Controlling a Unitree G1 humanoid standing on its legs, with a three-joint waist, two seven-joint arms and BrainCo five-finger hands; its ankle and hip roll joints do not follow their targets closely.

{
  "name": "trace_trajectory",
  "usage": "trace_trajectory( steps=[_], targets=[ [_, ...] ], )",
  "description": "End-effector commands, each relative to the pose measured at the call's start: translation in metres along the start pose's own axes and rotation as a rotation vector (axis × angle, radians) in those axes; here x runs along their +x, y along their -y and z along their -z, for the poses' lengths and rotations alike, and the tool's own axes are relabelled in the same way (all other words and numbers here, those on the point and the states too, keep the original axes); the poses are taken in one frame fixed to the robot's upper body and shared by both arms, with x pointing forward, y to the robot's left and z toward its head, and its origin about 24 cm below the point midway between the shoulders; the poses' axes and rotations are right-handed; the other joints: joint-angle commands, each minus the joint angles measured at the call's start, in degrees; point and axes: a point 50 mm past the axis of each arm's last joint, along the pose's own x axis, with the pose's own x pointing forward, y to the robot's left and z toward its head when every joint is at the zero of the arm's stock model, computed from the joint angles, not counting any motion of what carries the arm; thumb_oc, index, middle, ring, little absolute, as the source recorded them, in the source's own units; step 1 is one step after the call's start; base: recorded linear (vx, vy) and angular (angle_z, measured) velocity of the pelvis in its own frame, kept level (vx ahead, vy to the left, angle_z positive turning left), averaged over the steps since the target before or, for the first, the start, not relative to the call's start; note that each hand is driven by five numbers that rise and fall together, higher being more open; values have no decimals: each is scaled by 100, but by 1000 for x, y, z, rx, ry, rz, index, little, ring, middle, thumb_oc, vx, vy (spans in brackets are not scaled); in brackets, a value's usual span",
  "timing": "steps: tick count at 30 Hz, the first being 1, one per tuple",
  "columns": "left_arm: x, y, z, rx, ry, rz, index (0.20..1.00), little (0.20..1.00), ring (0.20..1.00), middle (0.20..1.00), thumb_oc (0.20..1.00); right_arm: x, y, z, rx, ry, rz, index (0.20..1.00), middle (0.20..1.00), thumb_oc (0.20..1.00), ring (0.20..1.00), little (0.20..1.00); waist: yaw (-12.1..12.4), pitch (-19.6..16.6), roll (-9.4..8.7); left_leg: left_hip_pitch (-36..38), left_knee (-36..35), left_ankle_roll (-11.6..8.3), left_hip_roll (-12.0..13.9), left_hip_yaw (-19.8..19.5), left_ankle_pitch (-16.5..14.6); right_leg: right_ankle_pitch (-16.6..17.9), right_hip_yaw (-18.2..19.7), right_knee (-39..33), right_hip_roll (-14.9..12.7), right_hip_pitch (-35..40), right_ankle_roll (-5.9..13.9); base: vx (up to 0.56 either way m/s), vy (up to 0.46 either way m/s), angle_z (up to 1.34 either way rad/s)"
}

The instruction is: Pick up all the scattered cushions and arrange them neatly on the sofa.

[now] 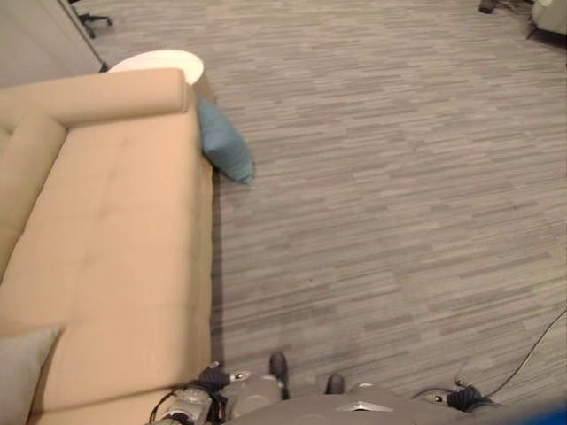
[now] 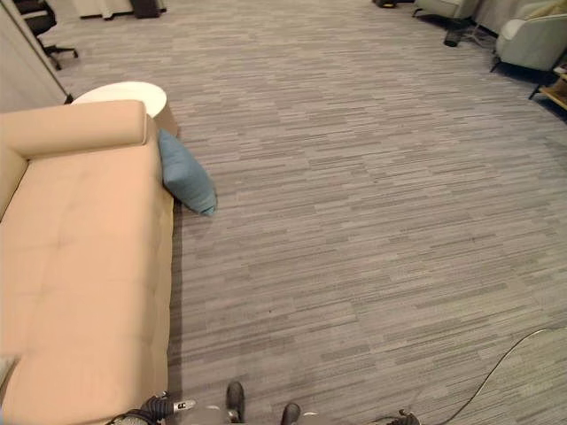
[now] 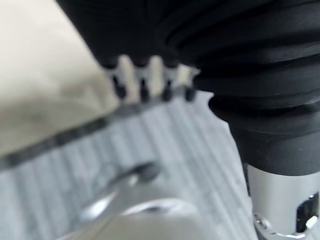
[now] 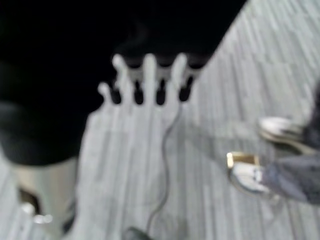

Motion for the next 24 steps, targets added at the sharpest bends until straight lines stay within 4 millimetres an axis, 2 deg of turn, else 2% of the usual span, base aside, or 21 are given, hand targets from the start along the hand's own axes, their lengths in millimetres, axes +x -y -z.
trace_trajectory(
  steps=[1, 3, 4, 5, 6, 8, 11, 12, 13, 14, 15, 16, 17, 18, 19, 20, 21, 23, 24],
  targets=[
    [0, -19, -12, 1, 58, -58, 1000, 1000, 1000, 1000, 1000, 1, 1, -32, -15, 110, 1, 1000, 1000, 1000, 1000, 1000, 126, 349, -169, -285, 519, -259, 143, -217, -439, 1022, 342, 760, -659, -111, 502, 196, 63, -18],
    [0, -17, -13, -9, 64, -54, 1000, 1000, 1000, 1000, 1000, 2, 3, -39, -29, 132, 4, 1000, 1000, 1000, 1000, 1000, 70, 415, -163, -105, 421, -266, 96, -331, -512, 890, 295, 351, -512, -404, 445, 251, -15, -30],
    [0, -15, -13, -5, 64, -52, 1000, 1000, 1000, 1000, 1000, 2, 6, -42, -43, 142, 10, 1000, 1000, 1000, 1000, 1000, 23, 471, -182, 58, 362, -270, 32, -379, -585, 965, 344, -23, -406, -584, 473, 403, -101, -17],
    [1, -13, -14, -5, 67, -49, 1000, 1000, 1000, 1000, 1000, 2, 8, -48, -57, 159, 20, 1000, 1000, 1000, 1000, 1000, -62, 503, -252, 207, 258, -320, -99, -456, -665, 1228, 391, -976, -317, -852, 565, 322, -86, -7],
    [1, -13, -14, -6, 67, -49, 1000, 1000, 1000, 1000, 1000, 2, 8, -48, -58, 159, 20, 1000, 1000, 1000, 1000, 1000, -69, 521, -231, 238, 254, -325, -79, -468, -680, 1238, 372, -1017, -297, -800, 566, 361, -127, -3],
    [1, -11, -18, 4, 73, -44, 1000, 1000, 1000, 1000, 1000, 2, 9, -49, -72, 164, 22, 1000, 1000, 1000, 1000, 1000, -204, 531, -241, 466, 108, -401, -131, -652, -791, 1462, 610, -1727, -157, -942, 682, 277, -109, -4],
    [2, -9, -19, 17, 76, -39, 1000, 1000, 1000, 1000, 1000, 2, 10, -48, -73, 167, 25, 1000, 1000, 1000, 1000, 1000, -248, 508, -266, 571, 133, -433, -188, -836, -943, 1543, 765, -1900, -141, -887, 724, 324, -203, 83],
    [2, -9, -19, 21, 78, -40, 1000, 1000, 1000, 1000, 1000, 2, 10, -45, -73, 171, 23, 1000, 1000, 1000, 1000, 1000, -272, 461, -318, 603, 453, -527, -182, -847, -1171, 1652, 806, -1809, -210, -761, 638, 299, -272, 62],
    [2, -8, -18, 28, 74, -38, 1000, 1000, 1000, 1000, 1000, 1, 11, -45, -72, 176, 26, 1000, 1000, 1000, 1000, 1000, -314, 444, -317, 555, 774, -628, -115, -831, -1251, 1586, 817, -1732, -197, -711, 581, 416, -412, 63],
    [2, -8, -20, 28, 77, -35, 1000, 1000, 1000, 1000, 1000, 1, 14, -48, -58, 192, 36, 1000, 1000, 1000, 1000, 1000, -348, 462, -277, 326, 1478, -782, 127, -751, -1053, 1441, 773, -1607, -155, -629, 458, 234, -301, 107],
    [2, -8, -21, 26, 81, -34, 1000, 1000, 1000, 1000, 1000, 1, 14, -48, -51, 190, 34, 1000, 1000, 1000, 1000, 1000, -380, 465, -307, 20, 2086, -801, 248, -671, -854, 1383, 726, -1580, -200, -612, 382, 164, -291, 103],
    [2, -9, -24, 29, 91, -37, 1000, 1000, 1000, 1000, 1000, 1, 15, -49, -41, 199, 46, 1000, 1000, 1000, 1000, 1000, -354, 563, -313, -482, 2951, -793, 365, -728, -521, 1262, 675, -1542, -162, -513, 202, 93, -261, 83],
    [2, -10, -27, 30, 100, -41, 1000, 1000, 1000, 1000, 1000, 1, 16, -52, -27, 211, 48, 1000, 1000, 1000, 1000, 1000, -334, 640, -326, -757, 3428, -746, 448, -712, -291, 1173, 682, -1534, -76, -400, 72, 164, -322, 32],
    [2, -14, -28, 31, 103, -53, 1000, 1000, 1000, 1000, 1000, 0, 17, -51, -19, 211, 51, 1000, 1000, 1000, 1000, 1000, -314, 679, -366, -995, 3778, -696, 513, -645, -239, 1070, 639, -1544, -51, -270, -21, 237, -312, 18],
    [2, -15, -30, 23, 112, -57, 1000, 1000, 1000, 1000, 1000, 0, 17, -50, -15, 208, 51, 1000, 1000, 1000, 1000, 1000, -270, 708, -352, -1163, 3724, -653, 616, -464, -266, 955, 559, -1559, -31, -103, -54, 191, -202, 17],
    [2, -15, -30, 24, 112, -57, 1000, 1000, 1000, 1000, 1000, 0, 17, -50, -15, 208, 51, 1000, 1000, 1000, 1000, 1000, -269, 712, -347, -1163, 3733, -653, 622, -466, -273, 954, 558, -1558, -26, -100, -54, 317, -180, 27],
    [2, -14, -31, 4, 119, -53, 1000, 1000, 1000, 1000, 1000, 0, 17, -48, -5, 198, 51, 1000, 1000, 1000, 1000, 1000, -192, 694, -316, -1410, 3337, -646, 666, -177, -293, 794, 447, -1635, -2, 170, -84, 336, -119, 37],
    [1, -13, -27, 3, 108, -53, 1000, 1000, 1000, 1000, 1000, 1, 17, -49, -5, 201, 53, 1000, 1000, 1000, 1000, 1000, -91, 660, -269, -1562, 2523, -622, 520, -11, -301, 658, 409, -1694, 58, 369, -26, 434, -76, 37],
    [1, -12, -25, 5, 101, -51, 1000, 1000, 1000, 1000, 1000, 0, 17, -50, -8, 205, 54, 1000, 1000, 1000, 1000, 1000, -15, 641, -215, -1578, 1933, -649, 461, 1, -106, 576, 409, -1707, 125, 484, 1, 428, 14, 9]
  ],
)
